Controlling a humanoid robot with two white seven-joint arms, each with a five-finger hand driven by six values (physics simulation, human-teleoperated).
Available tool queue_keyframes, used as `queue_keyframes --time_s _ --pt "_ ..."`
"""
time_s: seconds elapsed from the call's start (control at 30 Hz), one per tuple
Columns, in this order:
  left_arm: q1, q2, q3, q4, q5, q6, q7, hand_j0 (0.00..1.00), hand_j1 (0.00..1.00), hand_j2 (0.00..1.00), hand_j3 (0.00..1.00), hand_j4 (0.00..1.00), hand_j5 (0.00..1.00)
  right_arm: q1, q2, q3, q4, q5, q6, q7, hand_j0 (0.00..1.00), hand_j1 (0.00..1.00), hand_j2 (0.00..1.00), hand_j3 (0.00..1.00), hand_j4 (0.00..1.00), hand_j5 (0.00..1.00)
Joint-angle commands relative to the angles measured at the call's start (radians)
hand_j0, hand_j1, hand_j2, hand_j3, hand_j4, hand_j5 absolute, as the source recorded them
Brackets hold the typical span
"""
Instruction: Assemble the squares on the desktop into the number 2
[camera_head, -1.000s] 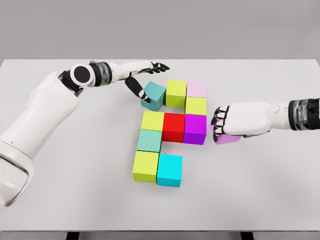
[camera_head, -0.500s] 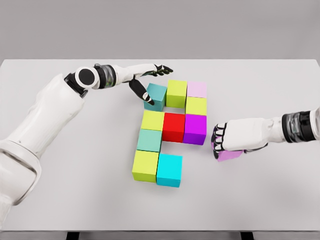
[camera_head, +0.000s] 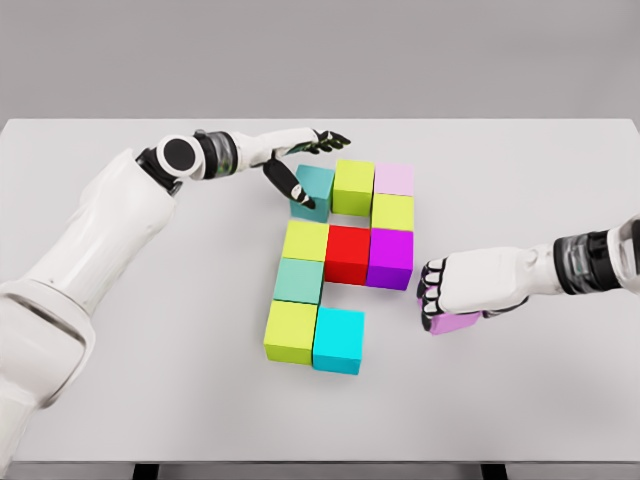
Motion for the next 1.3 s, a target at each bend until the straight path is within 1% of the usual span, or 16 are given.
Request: queue_keyframes --time_s 0.0,0.03,0.07,0.2,0.3,0.47,0.57,0.63,0.73,0.8,0.83,0.9,1.0,1.07,1.13,1.27 --pt "0.000 -0.009 0.006 0.021 -0.002 -0.004 0.002 1.00 1.00 1.00 1.00 1.00 1.00 0.000 0.001 0.006 0.001 -0.005 0.002 0.000 0.84 0.84 0.84 0.84 0.84 0.84" --pt "-0.003 -0.009 0.008 0.026 -0.002 -0.016 0.002 1.00 1.00 1.00 1.00 1.00 1.00 0.000 0.001 0.009 0.001 -0.005 0.002 0.000 0.94 0.94 0.94 0.94 0.94 0.94" --pt "-0.003 -0.010 0.008 0.026 -0.002 -0.021 0.002 1.00 1.00 1.00 1.00 1.00 1.00 0.000 0.000 0.009 0.001 -0.005 0.002 0.000 0.99 0.99 0.99 0.99 0.99 0.99" --pt "-0.005 -0.019 0.008 0.034 -0.002 -0.022 0.002 1.00 1.00 1.00 1.00 1.00 1.00 -0.009 -0.005 0.009 0.002 -0.005 0.002 0.000 1.00 1.00 1.00 1.00 1.00 1.00" --pt "-0.002 -0.018 0.008 0.020 -0.002 -0.021 0.002 1.00 1.00 1.00 1.00 1.00 1.00 -0.017 -0.019 0.009 0.002 -0.005 0.002 0.000 1.00 1.00 1.00 1.00 1.00 1.00" --pt "-0.003 -0.015 0.008 0.021 -0.002 -0.024 0.002 1.00 1.00 1.00 1.00 1.00 1.00 -0.064 -0.063 0.006 0.004 -0.013 0.002 0.000 1.00 1.00 1.00 1.00 1.00 1.00" --pt "-0.011 -0.015 0.009 0.032 -0.002 -0.028 0.002 1.00 1.00 1.00 1.00 1.00 1.00 -0.101 -0.068 0.005 0.005 -0.020 0.002 0.000 1.00 1.00 1.00 1.00 1.00 1.00" --pt "-0.012 -0.016 0.009 0.044 -0.002 -0.028 0.002 1.00 1.00 1.00 1.00 1.00 1.00 -0.107 -0.095 -0.002 0.005 -0.028 0.002 0.000 1.00 1.00 1.00 1.00 1.00 1.00" --pt "-0.015 -0.021 0.009 0.047 -0.004 -0.028 0.002 1.00 1.00 1.00 1.00 1.00 1.00 -0.107 -0.144 -0.063 0.010 -0.028 0.002 0.000 1.00 1.00 1.00 1.00 1.00 1.00" --pt "-0.018 -0.024 0.009 0.060 -0.004 -0.030 0.002 1.00 1.00 1.00 1.00 1.00 1.00 -0.101 -0.195 -0.115 0.033 -0.026 0.002 0.000 1.00 1.00 1.00 1.00 1.00 1.00" --pt "-0.023 -0.030 0.009 0.067 -0.004 -0.030 0.002 1.00 1.00 1.00 1.00 1.00 1.00 -0.094 -0.209 -0.150 0.042 -0.026 0.002 0.000 1.00 1.00 1.00 1.00 1.00 1.00" --pt "-0.032 -0.045 0.009 0.092 -0.004 -0.030 0.002 1.00 1.00 1.00 1.00 1.00 1.00 -0.061 -0.218 -0.173 0.057 -0.028 0.002 0.000 1.00 1.00 1.00 1.00 1.00 1.00" --pt "-0.041 -0.051 0.009 0.104 -0.005 -0.028 0.002 1.00 1.00 1.00 1.00 1.00 1.00 0.037 -0.181 -0.186 0.091 -0.028 0.002 0.000 1.00 1.00 1.00 1.00 1.00 1.00" --pt "-0.049 -0.065 0.009 0.130 -0.005 -0.028 0.002 1.00 1.00 1.00 1.00 1.00 1.00 0.054 -0.167 -0.193 0.090 -0.026 0.002 0.000 1.00 1.00 1.00 1.00 1.00 1.00" --pt "-0.051 -0.068 0.008 0.132 -0.005 -0.028 0.002 1.00 1.00 1.00 1.00 1.00 1.00 0.074 -0.126 -0.192 0.090 -0.026 0.002 0.000 1.00 1.00 1.00 1.00 1.00 1.00" --pt "-0.054 -0.064 0.009 0.121 -0.004 -0.030 0.002 1.00 1.00 1.00 1.00 1.00 1.00 0.075 -0.124 -0.192 0.085 -0.023 0.002 0.000 1.00 1.00 1.00 1.00 1.00 1.00"
